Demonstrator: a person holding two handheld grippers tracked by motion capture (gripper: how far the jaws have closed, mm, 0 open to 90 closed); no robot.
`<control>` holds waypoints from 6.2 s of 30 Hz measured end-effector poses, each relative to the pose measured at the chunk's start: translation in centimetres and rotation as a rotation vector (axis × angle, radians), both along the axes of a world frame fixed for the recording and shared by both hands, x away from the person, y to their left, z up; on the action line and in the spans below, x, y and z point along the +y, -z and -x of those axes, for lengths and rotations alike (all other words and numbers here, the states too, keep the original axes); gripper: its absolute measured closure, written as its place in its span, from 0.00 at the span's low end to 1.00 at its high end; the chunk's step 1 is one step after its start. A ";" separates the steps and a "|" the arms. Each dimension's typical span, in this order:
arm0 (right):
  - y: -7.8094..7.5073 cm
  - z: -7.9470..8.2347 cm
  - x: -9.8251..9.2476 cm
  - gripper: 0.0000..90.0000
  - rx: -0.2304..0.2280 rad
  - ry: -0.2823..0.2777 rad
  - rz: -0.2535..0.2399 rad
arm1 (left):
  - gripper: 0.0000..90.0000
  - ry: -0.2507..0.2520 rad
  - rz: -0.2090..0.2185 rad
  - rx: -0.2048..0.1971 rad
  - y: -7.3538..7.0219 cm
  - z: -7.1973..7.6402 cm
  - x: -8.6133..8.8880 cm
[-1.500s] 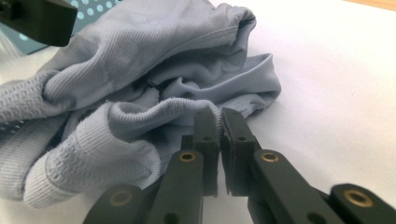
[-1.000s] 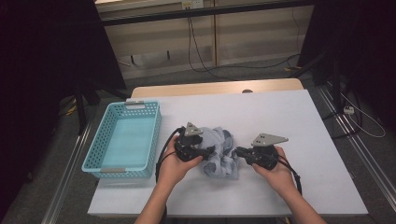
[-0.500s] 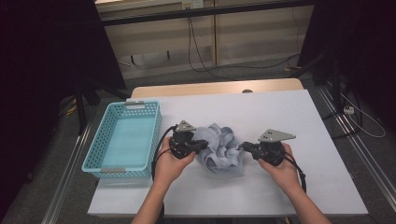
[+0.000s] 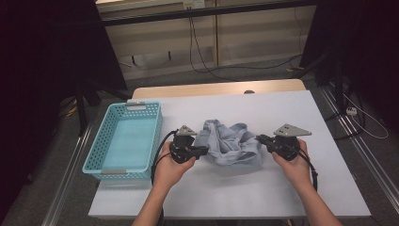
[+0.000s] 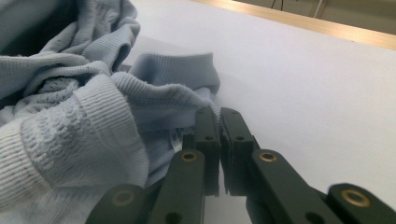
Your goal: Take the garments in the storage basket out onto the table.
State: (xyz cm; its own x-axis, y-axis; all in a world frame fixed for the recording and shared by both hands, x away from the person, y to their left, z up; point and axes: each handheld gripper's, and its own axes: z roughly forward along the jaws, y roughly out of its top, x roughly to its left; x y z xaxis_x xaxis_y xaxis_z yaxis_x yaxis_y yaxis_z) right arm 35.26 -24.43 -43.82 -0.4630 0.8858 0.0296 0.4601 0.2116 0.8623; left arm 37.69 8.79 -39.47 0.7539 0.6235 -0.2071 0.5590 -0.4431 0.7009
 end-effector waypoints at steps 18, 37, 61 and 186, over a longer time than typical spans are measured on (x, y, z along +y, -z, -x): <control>0.3 0.6 -1.8 0.73 0.030 0.035 -0.007 | 0.72 -0.008 -0.005 -0.015 0.4 -1.0 -0.5; -0.8 4.7 -4.2 0.43 0.066 0.077 -0.040 | 0.14 -0.058 0.067 -0.063 -0.2 -4.2 -2.6; -2.3 5.3 -0.4 0.48 0.081 -0.054 -0.098 | 0.90 0.001 -0.063 0.029 1.7 -3.2 -2.5; 1.7 2.7 -0.5 0.94 0.296 -0.008 -0.048 | 0.93 -0.019 0.039 0.133 0.9 -2.8 -1.2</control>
